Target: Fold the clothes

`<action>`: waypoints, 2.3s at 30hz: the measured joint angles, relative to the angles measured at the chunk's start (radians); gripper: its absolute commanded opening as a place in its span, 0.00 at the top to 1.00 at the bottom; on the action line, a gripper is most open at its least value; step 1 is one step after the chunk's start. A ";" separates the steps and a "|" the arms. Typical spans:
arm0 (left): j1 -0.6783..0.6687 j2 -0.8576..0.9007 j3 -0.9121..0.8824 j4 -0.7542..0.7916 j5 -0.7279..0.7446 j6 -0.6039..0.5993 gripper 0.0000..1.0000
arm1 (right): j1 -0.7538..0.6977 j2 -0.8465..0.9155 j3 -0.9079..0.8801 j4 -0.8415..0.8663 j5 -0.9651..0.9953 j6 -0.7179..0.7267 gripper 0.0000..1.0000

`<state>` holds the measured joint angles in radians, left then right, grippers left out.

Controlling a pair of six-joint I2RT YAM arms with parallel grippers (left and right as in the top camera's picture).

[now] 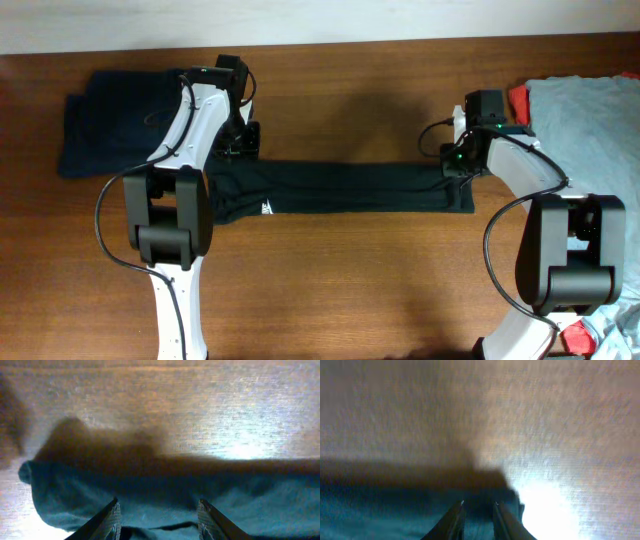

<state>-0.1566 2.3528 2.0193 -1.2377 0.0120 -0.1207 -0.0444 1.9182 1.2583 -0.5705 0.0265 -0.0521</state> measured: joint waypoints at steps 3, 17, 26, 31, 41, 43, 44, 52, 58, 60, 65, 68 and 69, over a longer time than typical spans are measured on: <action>0.000 0.000 0.000 0.018 0.000 0.000 0.49 | 0.000 0.000 0.019 -0.013 -0.001 0.000 0.75; 0.000 0.000 0.000 0.020 0.000 -0.002 0.14 | 0.117 -0.011 0.215 -0.257 -0.393 0.002 0.81; 0.000 0.000 0.000 0.020 0.000 -0.001 0.14 | 0.257 0.053 0.215 -0.126 -0.463 0.016 0.84; 0.000 0.000 0.008 0.015 0.031 -0.001 0.16 | 0.315 0.108 0.215 -0.079 -0.467 0.041 0.84; -0.002 0.002 0.165 0.081 0.060 -0.001 0.01 | 0.382 0.170 0.215 -0.014 -0.474 0.054 0.84; -0.004 0.002 0.165 0.080 0.060 -0.001 0.01 | 0.389 0.182 0.215 0.001 -0.474 0.057 0.84; -0.004 0.002 0.165 0.080 0.060 -0.001 0.01 | 0.392 0.187 0.215 0.008 -0.474 0.058 0.84; -0.005 0.002 0.165 0.080 0.060 -0.001 0.01 | 0.429 0.217 0.215 0.009 -0.474 0.097 0.84; -0.005 0.002 0.165 0.080 0.060 -0.001 0.01 | 0.468 0.217 0.215 -0.023 -0.474 0.105 0.84; -0.005 0.002 0.165 0.080 0.060 -0.001 0.01 | 0.482 0.218 0.215 -0.029 -0.474 0.105 0.84; -0.005 0.002 0.165 0.080 0.060 -0.001 0.01 | 0.512 0.219 0.215 -0.061 -0.474 0.105 0.84; -0.005 0.002 0.165 0.080 0.060 -0.001 0.01 | 0.523 0.219 0.215 -0.107 -0.474 0.106 0.84; -0.005 0.002 0.165 0.080 0.060 -0.001 0.01 | 0.526 0.219 0.215 -0.124 -0.477 0.106 0.85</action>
<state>-0.1616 2.3547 2.1841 -1.1576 0.0723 -0.1215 0.4816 2.1368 1.4734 -0.6941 -0.4507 0.0540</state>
